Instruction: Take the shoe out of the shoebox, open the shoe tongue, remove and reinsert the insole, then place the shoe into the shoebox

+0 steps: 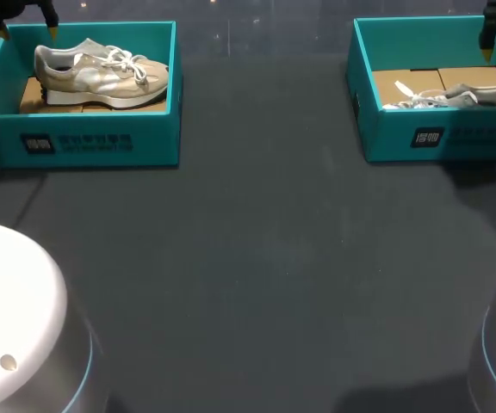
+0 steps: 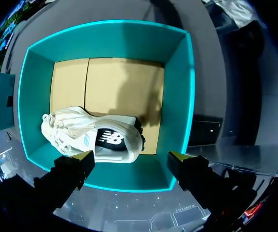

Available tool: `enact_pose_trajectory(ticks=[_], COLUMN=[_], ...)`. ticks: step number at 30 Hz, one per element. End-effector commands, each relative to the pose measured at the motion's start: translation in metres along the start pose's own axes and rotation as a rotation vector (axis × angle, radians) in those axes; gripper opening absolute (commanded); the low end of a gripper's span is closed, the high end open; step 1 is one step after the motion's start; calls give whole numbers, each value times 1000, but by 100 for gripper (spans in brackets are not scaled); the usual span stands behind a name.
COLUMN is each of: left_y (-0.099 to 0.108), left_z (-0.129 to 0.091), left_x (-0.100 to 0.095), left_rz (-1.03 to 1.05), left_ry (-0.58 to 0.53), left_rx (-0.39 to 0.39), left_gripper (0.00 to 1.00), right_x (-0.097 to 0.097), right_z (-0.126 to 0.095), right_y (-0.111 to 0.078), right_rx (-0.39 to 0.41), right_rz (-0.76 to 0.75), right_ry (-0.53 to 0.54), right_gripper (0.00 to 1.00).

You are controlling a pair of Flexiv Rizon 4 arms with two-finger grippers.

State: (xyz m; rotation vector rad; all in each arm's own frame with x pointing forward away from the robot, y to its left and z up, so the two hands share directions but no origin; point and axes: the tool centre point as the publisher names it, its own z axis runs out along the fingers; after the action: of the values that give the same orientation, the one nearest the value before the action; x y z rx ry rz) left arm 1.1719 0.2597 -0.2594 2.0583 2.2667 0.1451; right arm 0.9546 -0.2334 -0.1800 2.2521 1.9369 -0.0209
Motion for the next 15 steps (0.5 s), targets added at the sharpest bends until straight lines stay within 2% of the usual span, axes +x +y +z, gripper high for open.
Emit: enact_pose_trajectory(ticks=[1, 9, 15], left_y=[19, 15, 13], left_z=[13, 27, 42], left_x=[3, 9, 5], left_rz=[11, 40, 65], left_ry=[-8, -21, -24], left_rx=[87, 118, 142], left_gripper=[100, 100, 100], right_x=[0, 0, 0], right_z=[0, 0, 0], right_y=[-1, -1, -1], right_rx=[-1, -1, -1], right_rz=[0, 0, 0], right_ry=[1, 1, 1], right_gripper=[100, 100, 100])
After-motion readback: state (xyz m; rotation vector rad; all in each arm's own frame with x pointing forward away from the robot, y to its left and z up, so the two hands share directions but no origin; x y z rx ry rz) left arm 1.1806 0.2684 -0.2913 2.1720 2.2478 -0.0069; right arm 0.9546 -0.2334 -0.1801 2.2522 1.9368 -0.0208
